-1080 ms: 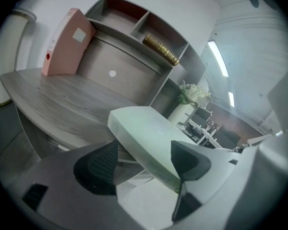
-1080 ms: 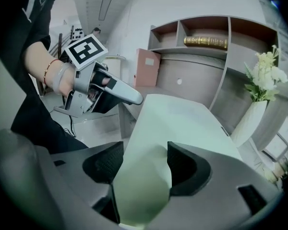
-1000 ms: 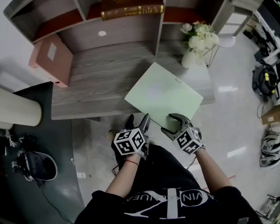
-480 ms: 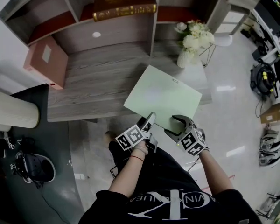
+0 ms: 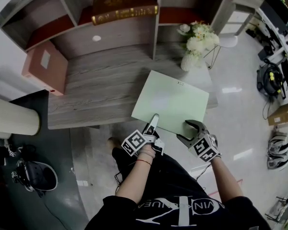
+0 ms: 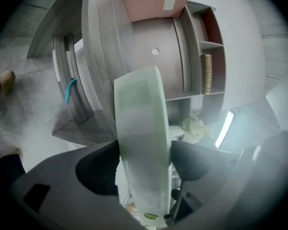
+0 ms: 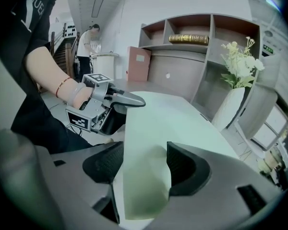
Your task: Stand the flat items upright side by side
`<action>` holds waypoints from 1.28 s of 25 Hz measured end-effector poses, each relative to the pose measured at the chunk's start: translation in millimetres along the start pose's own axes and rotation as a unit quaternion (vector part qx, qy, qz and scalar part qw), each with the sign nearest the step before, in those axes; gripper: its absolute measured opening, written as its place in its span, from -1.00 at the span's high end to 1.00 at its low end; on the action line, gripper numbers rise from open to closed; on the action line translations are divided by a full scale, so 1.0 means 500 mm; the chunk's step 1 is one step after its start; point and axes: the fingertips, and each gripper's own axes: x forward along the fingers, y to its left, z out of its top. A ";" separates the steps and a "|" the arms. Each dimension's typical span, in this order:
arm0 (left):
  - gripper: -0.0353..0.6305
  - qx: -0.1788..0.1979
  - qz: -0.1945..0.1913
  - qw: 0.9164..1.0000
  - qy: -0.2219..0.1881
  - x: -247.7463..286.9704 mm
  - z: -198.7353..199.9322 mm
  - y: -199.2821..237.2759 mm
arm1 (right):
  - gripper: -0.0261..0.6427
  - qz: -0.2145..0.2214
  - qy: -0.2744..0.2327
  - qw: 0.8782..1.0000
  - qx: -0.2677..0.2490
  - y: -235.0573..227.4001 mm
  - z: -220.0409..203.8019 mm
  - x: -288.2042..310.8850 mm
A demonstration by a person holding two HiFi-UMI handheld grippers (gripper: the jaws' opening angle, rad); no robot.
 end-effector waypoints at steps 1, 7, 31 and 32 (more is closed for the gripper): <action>-0.10 -0.004 0.000 1.000 -0.005 0.000 0.000 0.001 | 0.05 0.000 0.000 1.000 0.000 0.000 0.000 0.001; -0.05 -0.023 -0.003 1.000 -0.015 -0.005 -0.001 0.001 | 0.05 -0.002 0.002 1.000 0.004 0.002 -0.001 0.002; 0.06 0.036 0.003 0.998 -0.047 -0.051 0.056 -0.077 | -0.19 -0.052 -0.036 0.998 0.020 -0.017 0.022 0.019; 0.07 0.045 0.002 0.998 -0.049 -0.054 0.066 -0.083 | -0.18 -0.049 -0.039 0.998 0.021 -0.017 0.030 0.024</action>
